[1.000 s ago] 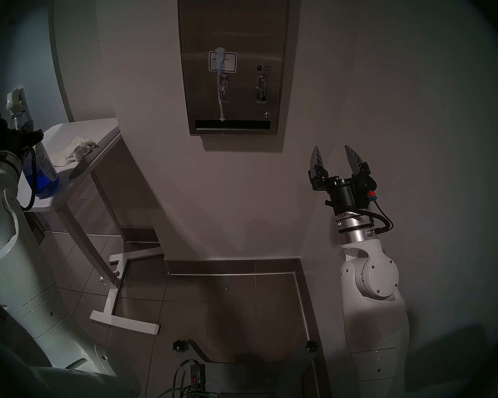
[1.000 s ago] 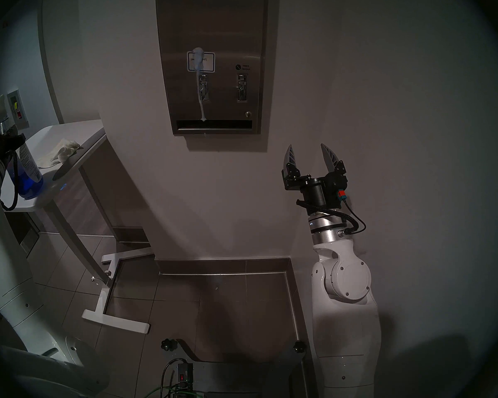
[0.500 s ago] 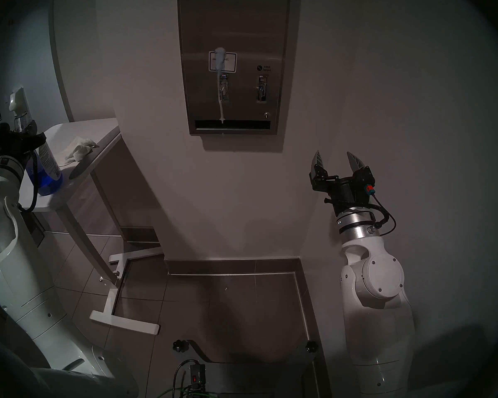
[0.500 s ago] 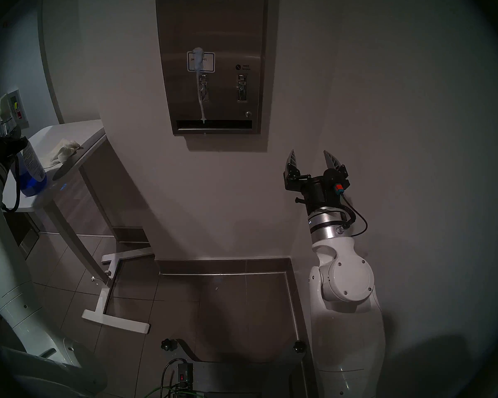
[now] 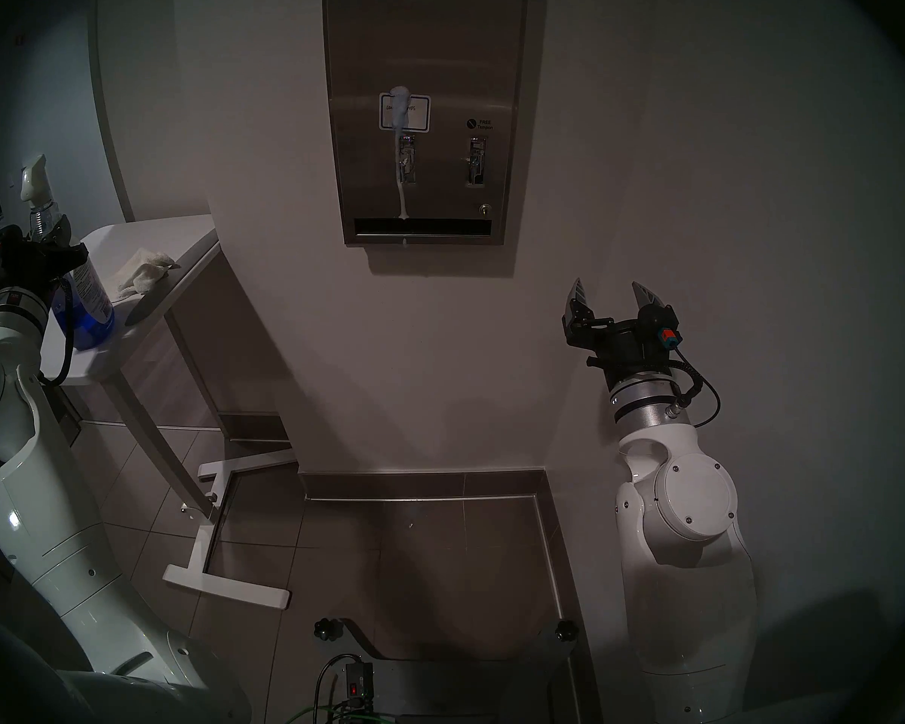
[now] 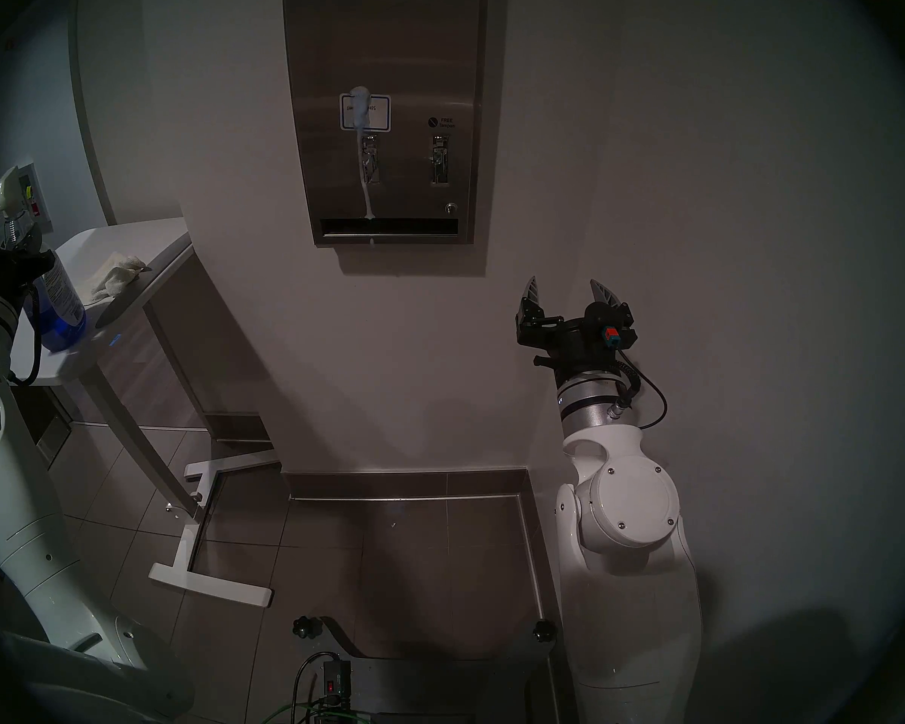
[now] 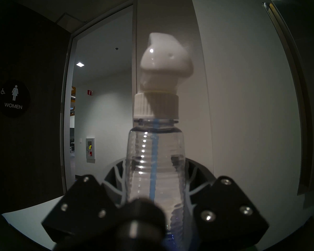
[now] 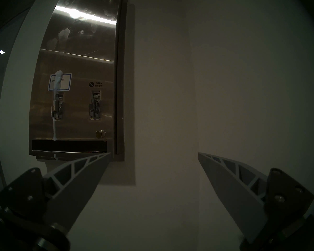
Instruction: Pick up the cleaner bottle and spray the cleaner onto the surface
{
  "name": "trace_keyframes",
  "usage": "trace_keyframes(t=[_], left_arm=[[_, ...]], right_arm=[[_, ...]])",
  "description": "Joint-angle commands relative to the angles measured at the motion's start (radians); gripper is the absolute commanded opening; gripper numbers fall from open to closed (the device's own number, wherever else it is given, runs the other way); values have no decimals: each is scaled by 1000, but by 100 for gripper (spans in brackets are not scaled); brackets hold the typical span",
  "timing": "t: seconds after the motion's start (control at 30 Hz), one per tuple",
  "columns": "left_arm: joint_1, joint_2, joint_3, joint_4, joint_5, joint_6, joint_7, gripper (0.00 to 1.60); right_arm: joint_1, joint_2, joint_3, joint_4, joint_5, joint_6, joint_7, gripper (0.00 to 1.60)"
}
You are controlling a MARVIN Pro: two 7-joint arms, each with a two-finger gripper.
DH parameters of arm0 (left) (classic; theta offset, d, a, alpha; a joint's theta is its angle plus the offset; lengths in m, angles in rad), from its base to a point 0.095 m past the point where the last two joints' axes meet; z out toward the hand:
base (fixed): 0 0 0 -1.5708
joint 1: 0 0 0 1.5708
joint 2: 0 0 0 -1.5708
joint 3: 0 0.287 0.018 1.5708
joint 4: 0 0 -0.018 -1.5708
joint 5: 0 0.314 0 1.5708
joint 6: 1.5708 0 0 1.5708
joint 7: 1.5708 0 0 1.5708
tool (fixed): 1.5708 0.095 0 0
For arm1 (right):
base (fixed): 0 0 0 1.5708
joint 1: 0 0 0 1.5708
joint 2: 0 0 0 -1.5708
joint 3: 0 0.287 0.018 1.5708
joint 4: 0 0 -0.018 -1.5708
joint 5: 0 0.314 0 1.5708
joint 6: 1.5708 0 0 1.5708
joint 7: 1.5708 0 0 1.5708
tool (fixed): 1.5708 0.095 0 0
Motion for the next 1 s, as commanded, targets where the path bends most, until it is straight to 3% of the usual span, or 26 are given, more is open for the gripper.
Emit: trace_keyframes(t=[0.0, 0.23, 0.3, 0.33, 0.53, 0.87, 0.9, 0.97], left_arm=[[-21, 25, 3, -26, 13, -65, 7, 0], [-25, 30, -5, -15, 24, -72, 9, 0], [-27, 32, -8, -14, 25, -71, 9, 16], [-27, 33, -9, -12, 26, -72, 9, 35], [-28, 35, -13, -10, 28, -71, 11, 43], [-24, 46, -13, -4, 25, -76, 4, 76], [-25, 46, -13, -4, 25, -77, 3, 82], [-25, 47, -13, -4, 24, -77, 1, 115]], right_arm=[[15, 3, -6, -48, -10, 0, -16, 160], [15, 4, -9, -50, -13, 7, -23, 160], [15, 4, -9, -50, -14, 7, -24, 160], [15, 4, -10, -51, -14, 7, -25, 160], [15, 4, -11, -51, -15, 7, -28, 160], [15, 7, -13, -51, -15, 7, -32, 160], [15, 7, -13, -51, -15, 7, -32, 160], [15, 8, -13, -51, -14, 7, -33, 160]])
